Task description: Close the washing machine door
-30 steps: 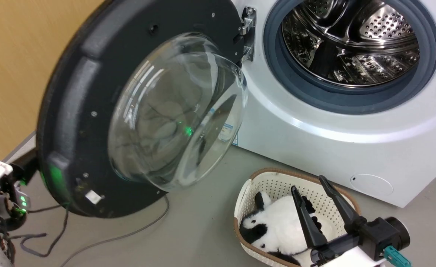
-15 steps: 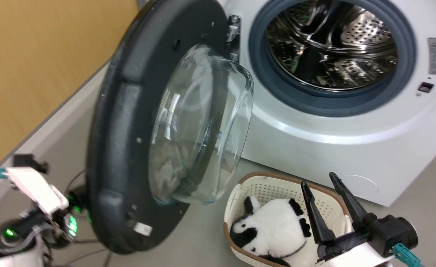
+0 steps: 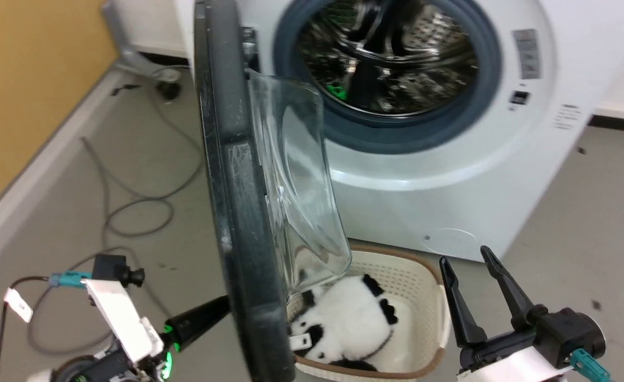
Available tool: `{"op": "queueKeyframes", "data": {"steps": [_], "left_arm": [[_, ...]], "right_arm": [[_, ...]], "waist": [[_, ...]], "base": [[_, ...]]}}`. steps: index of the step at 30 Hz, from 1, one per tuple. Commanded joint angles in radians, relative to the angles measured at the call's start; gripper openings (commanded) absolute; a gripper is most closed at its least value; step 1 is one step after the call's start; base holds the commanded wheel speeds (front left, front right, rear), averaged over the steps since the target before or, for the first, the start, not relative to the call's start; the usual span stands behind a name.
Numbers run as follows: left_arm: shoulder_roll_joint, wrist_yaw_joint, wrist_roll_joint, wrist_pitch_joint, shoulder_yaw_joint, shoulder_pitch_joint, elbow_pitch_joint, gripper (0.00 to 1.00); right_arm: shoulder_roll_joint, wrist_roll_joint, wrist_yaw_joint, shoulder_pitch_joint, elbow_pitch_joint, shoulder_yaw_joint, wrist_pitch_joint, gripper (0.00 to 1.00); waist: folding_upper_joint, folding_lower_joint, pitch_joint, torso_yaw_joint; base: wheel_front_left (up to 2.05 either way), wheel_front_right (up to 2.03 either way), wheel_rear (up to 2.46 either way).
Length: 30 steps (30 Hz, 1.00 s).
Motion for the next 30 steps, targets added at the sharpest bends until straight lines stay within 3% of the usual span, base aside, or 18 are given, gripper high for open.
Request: {"op": "queueKeyframes", "data": {"steps": [1,14,19,30], "left_arm": [[-0.008,0.000,-0.015,-0.023,-0.021,0.020,-0.012,0.00],[-0.010,-0.024,-0.150,-0.325,-0.178,-0.008,0.046,0.00],[-0.010,-0.034,-0.178,-0.495,-0.195,-0.079,0.112,0.00],[-0.010,-0.056,-0.101,-0.783,-0.192,-0.242,0.252,0.00]], "right_arm": [[0.003,0.002,0.001,0.007,-0.005,0.000,-0.005,1.00],[0.002,0.001,0.001,-0.002,-0.013,0.002,-0.005,1.00],[0.003,0.003,0.001,-0.013,-0.016,0.002,-0.005,1.00],[0.009,0.007,0.001,-0.023,-0.027,0.004,-0.005,1.00]], "waist": [[0.0000,0.0000,0.009,-0.059],[0.0000,0.0000,0.053,-0.316],[0.0000,0.0000,0.089,-0.405],[0.0000,0.0000,0.149,-0.553]], "base": [[0.00,0.00,0.00],[0.00,0.00,0.00],[0.00,0.00,0.00],[0.00,0.00,0.00]]}}
